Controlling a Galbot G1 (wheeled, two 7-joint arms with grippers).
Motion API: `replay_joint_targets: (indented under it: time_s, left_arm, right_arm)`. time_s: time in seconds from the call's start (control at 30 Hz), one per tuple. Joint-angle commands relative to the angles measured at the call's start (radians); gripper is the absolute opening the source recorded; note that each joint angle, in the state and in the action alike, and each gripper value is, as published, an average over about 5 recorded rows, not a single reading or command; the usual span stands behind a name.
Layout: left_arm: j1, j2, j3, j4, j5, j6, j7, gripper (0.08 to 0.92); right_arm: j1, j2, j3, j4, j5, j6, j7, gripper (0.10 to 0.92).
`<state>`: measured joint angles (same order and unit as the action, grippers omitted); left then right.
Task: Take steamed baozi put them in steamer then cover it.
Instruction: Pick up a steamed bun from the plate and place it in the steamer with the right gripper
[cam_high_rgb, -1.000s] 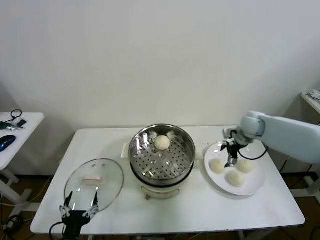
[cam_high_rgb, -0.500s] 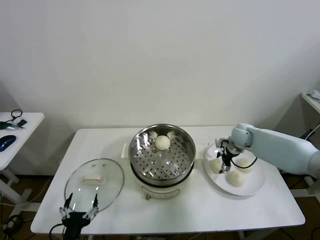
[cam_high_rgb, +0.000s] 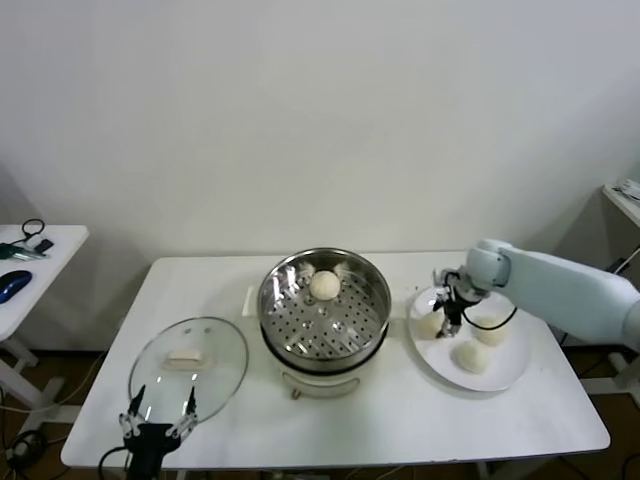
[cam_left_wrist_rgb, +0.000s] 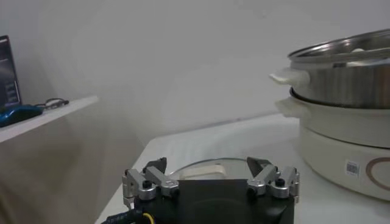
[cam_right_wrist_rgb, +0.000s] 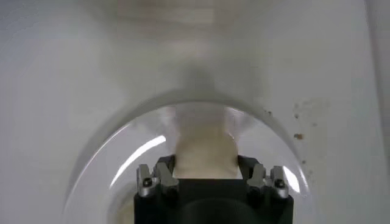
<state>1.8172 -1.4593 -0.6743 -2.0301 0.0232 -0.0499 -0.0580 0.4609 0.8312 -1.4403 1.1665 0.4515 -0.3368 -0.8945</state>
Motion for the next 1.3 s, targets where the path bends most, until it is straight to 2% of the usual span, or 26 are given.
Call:
replay_joint_targets:
  time_s: [0.03, 0.23, 0.43, 0.57, 0.8, 1.1, 1.3]
  left_arm:
    - [0.004, 0.007, 0.004, -0.002, 0.006, -0.001, 0.000, 0.823]
    - [0.003, 0.008, 0.008, -0.006, 0.007, 0.002, -0.001, 0.823]
    - [0.002, 0.002, 0.011, -0.015, 0.005, 0.003, -0.002, 0.823]
    - [0.003, 0.001, 0.009, -0.017, 0.003, 0.003, -0.003, 0.823]
    - [0.004, 0.002, 0.004, -0.019, -0.001, 0.002, -0.006, 0.823]
    - [0.001, -0.003, 0.010, -0.009, 0.001, -0.001, -0.009, 0.823]
    - [-0.001, -0.004, 0.012, -0.008, 0.003, 0.000, -0.009, 0.823]
  right_arm:
    - [0.570, 0.066, -0.323, 0.110, 0.278, 0.015, -0.071, 0.687]
    - [0.746, 0.186, -0.263, 0.296, 0.560, -0.117, 0.036, 0.687]
    - [0.638, 0.319, -0.151, 0.460, 0.667, -0.249, 0.207, 0.687]
    - [0.514, 0.402, -0.134, 0.464, 0.656, -0.278, 0.271, 0.687]
    - [0.309, 0.486, -0.121, 0.347, 0.553, -0.309, 0.331, 0.687]
    - [0.154, 0.515, -0.122, 0.235, 0.445, -0.319, 0.364, 0.687]
    - [0.099, 0.522, -0.091, 0.180, 0.423, -0.329, 0.410, 0.687]
